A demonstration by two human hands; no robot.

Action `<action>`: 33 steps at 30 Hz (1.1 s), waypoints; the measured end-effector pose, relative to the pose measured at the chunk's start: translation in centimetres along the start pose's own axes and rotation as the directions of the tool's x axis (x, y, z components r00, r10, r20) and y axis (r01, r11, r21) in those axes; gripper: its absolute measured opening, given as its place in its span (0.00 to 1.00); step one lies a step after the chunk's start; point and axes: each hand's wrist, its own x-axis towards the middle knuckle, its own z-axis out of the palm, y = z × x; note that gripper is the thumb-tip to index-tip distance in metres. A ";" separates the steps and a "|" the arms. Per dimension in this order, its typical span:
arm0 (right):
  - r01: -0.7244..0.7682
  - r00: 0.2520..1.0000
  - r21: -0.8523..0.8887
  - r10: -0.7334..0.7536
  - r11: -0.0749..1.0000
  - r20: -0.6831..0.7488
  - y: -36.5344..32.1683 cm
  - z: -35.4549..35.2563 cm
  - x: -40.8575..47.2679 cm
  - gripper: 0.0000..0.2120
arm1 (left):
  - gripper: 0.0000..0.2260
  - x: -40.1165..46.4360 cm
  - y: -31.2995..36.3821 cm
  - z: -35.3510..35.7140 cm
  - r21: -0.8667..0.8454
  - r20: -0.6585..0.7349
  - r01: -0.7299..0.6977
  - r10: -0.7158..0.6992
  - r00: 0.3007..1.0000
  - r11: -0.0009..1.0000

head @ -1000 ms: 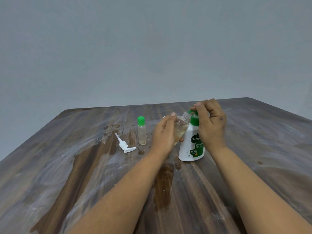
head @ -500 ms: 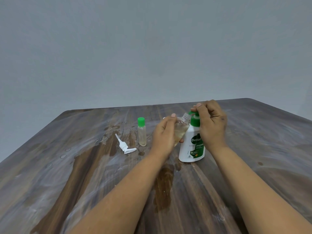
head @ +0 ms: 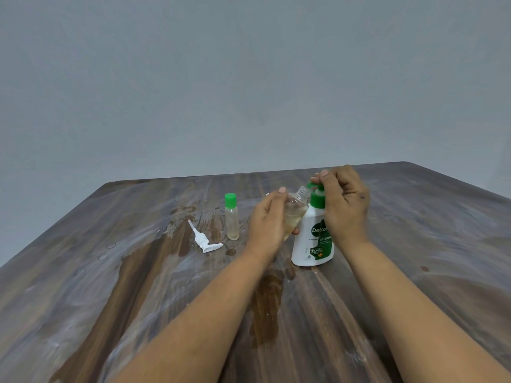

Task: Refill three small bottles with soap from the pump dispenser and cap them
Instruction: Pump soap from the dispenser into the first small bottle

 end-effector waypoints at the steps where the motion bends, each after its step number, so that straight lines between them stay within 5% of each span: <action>1: 0.002 1.000 -0.001 -0.002 1.000 0.002 0.0 0.0 0.0 0.12 | 0.15 0.0 0.0 0.0 -0.001 0.000 0.002 -0.002 1.000 1.000; 33: 0.035 0.999 -0.009 -0.035 0.999 -0.005 0.3 0.3 -0.1 0.14 | 0.14 -0.4 0.4 0.2 -0.017 -0.012 -0.004 0.004 1.000 1.000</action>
